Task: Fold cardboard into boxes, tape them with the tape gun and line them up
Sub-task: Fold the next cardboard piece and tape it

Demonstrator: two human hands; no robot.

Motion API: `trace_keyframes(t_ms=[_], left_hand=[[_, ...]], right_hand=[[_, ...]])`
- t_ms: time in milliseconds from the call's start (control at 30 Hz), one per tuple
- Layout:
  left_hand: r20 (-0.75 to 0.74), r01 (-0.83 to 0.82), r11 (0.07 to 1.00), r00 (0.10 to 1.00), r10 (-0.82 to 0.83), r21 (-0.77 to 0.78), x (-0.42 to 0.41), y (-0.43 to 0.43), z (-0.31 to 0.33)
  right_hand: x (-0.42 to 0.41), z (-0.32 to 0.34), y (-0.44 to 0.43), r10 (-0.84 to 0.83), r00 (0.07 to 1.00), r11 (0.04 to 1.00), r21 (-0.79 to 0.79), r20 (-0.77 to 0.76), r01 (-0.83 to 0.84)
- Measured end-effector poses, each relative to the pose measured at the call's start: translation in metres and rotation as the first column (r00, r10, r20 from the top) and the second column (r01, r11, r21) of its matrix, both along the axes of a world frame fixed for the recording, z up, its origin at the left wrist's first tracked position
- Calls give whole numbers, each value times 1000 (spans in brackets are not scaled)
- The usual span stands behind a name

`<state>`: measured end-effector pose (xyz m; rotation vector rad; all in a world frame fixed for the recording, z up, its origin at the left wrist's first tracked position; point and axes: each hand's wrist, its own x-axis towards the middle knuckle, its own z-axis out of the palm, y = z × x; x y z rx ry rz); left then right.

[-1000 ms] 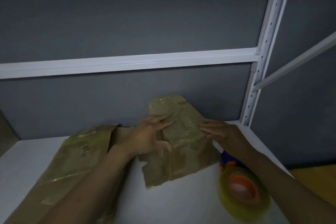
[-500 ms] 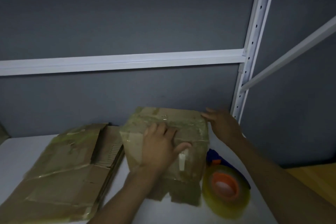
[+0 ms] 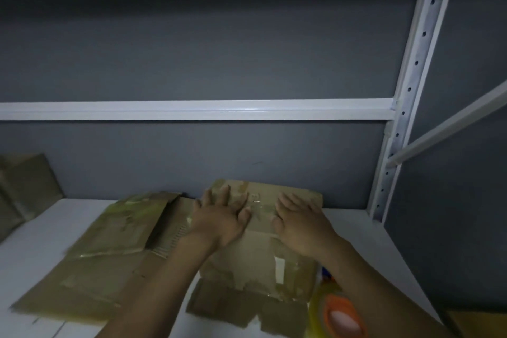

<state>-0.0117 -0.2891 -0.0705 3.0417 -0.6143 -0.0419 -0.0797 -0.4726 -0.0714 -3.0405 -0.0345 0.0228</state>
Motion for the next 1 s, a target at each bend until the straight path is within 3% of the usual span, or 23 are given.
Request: trace_keyframes(t_ms=[200, 367, 533, 667, 767, 867, 1000], left_hand=[[-63, 179, 984, 982, -178, 23, 8, 11, 3], [-94, 115, 992, 989, -119, -43, 31, 34, 4], [-77, 5, 986, 997, -19, -169, 25, 37, 0], [-105, -13, 974, 994, -12, -228, 41, 28, 5], [-93, -23, 986, 996, 8, -162, 47, 14, 11], [-149, 4, 982, 988, -32, -190, 53, 12, 4], [-193, -32, 926, 980, -45, -377, 61, 20, 1]], right_hand=[[14, -1, 15, 70, 996, 997, 28, -47, -69], [-3, -3, -3, -99, 994, 994, 47, -38, 101], [-6, -13, -4, -339, 941, 900, 288, -15, 328], [10, -4, -5, -343, 937, 925, 197, 62, 326], [20, -4, -12, -332, 943, 940, 77, -21, 333], [18, -13, -15, -374, 925, 889, 261, -63, 377], [7, -11, -12, -481, 875, 691, 589, -58, 419]])
